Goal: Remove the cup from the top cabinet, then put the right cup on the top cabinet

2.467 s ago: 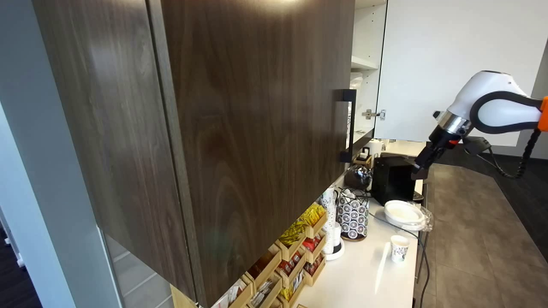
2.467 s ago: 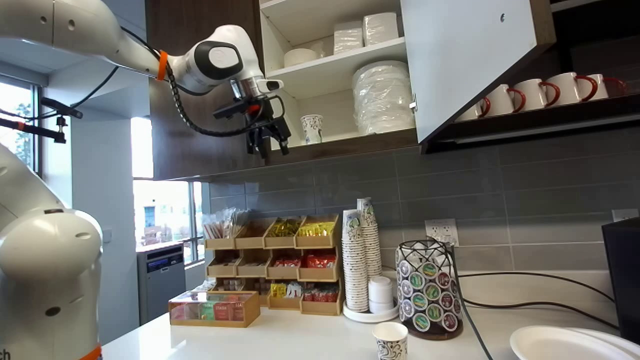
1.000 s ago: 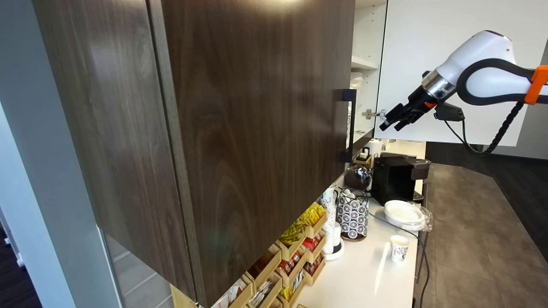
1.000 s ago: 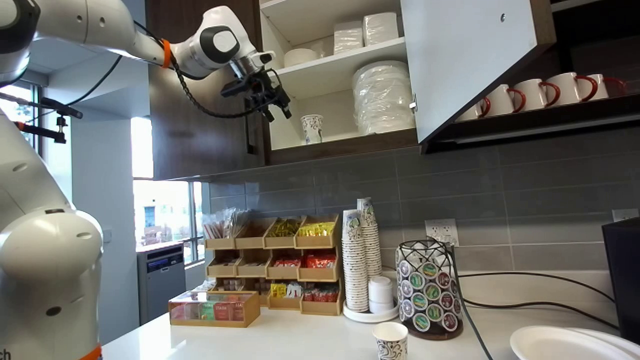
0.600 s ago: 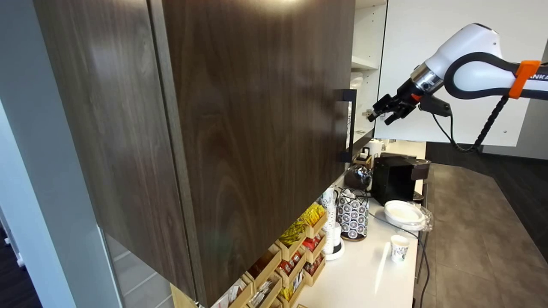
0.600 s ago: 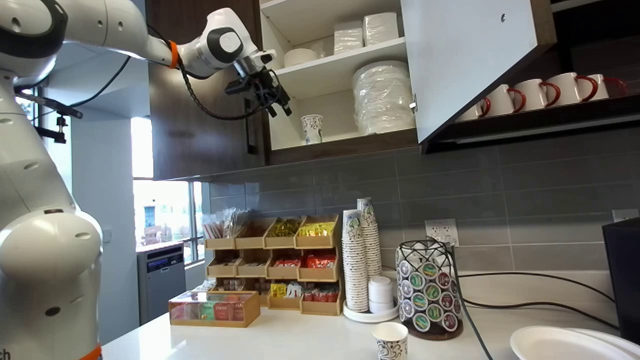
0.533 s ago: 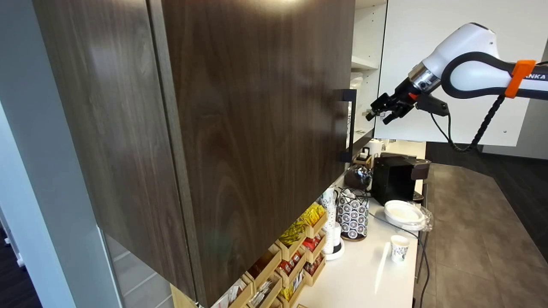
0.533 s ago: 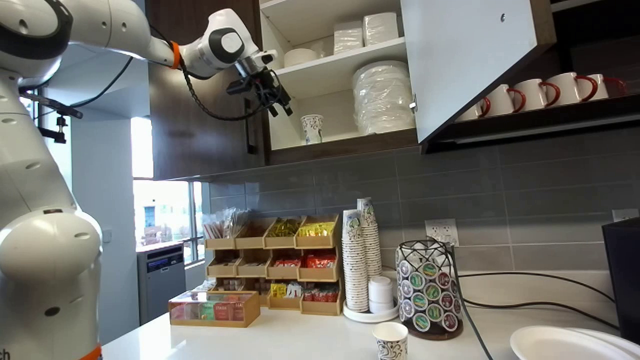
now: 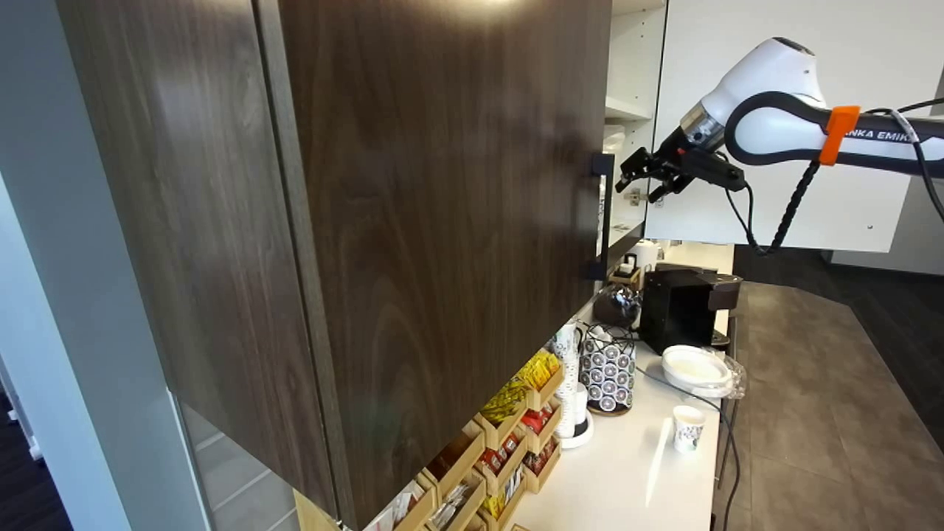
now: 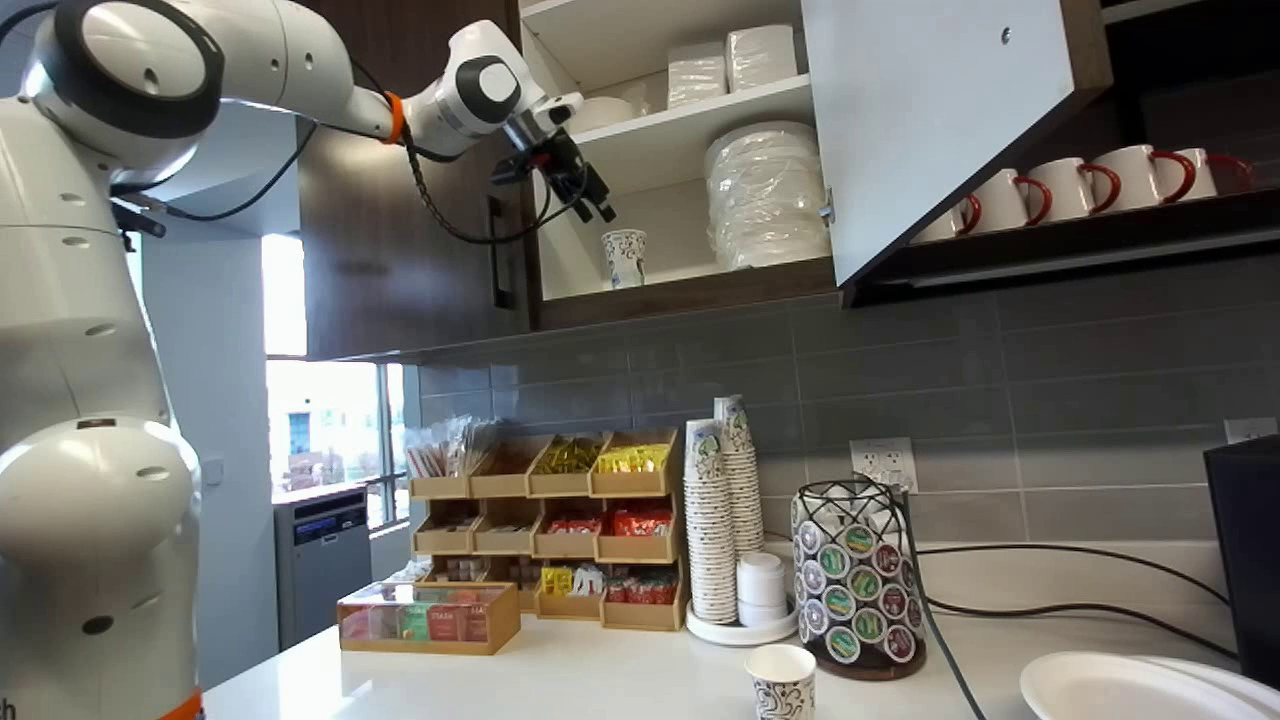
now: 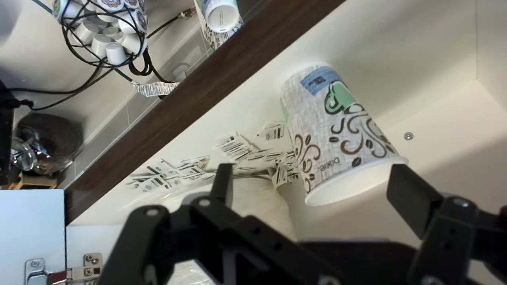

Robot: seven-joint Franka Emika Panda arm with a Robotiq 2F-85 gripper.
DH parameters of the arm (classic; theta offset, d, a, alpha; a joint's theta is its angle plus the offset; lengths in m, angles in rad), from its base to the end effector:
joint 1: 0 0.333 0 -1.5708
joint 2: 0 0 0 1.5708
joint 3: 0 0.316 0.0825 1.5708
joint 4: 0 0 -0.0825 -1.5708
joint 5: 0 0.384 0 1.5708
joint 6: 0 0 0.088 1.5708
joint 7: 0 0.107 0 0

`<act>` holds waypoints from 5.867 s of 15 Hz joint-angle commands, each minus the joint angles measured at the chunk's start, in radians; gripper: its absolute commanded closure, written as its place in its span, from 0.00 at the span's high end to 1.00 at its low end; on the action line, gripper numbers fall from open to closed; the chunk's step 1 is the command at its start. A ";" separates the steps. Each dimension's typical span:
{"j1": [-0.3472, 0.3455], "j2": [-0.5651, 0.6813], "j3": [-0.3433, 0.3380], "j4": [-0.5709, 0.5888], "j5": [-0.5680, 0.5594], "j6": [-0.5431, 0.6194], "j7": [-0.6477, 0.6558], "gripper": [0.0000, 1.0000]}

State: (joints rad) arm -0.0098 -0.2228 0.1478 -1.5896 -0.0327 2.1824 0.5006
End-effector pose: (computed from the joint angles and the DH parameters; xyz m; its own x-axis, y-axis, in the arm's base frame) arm 0.5028 0.0823 0.8073 0.6535 -0.3574 0.6672 -0.2125 -0.9327 -0.2915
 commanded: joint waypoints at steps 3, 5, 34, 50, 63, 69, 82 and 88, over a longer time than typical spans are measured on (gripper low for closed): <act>0.011 0.110 0.011 0.138 -0.044 -0.038 0.097 1.00; 0.017 0.137 0.008 0.165 -0.062 -0.042 0.119 1.00; -0.002 0.129 -0.011 0.149 -0.131 -0.139 0.200 0.00; 0.039 -0.200 -0.121 -0.132 0.203 -0.108 -0.205 0.01; 0.044 -0.249 -0.112 -0.182 0.217 -0.183 -0.316 0.04; 0.059 -0.270 -0.159 -0.330 0.283 -0.205 -0.360 0.01; 0.073 -0.308 -0.144 -0.775 0.343 0.021 -0.538 0.01; 0.093 -0.266 -0.149 -0.857 0.332 0.149 -0.546 0.04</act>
State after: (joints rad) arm 0.0764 -0.4887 0.0051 -2.4482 0.3047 2.3338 -0.0500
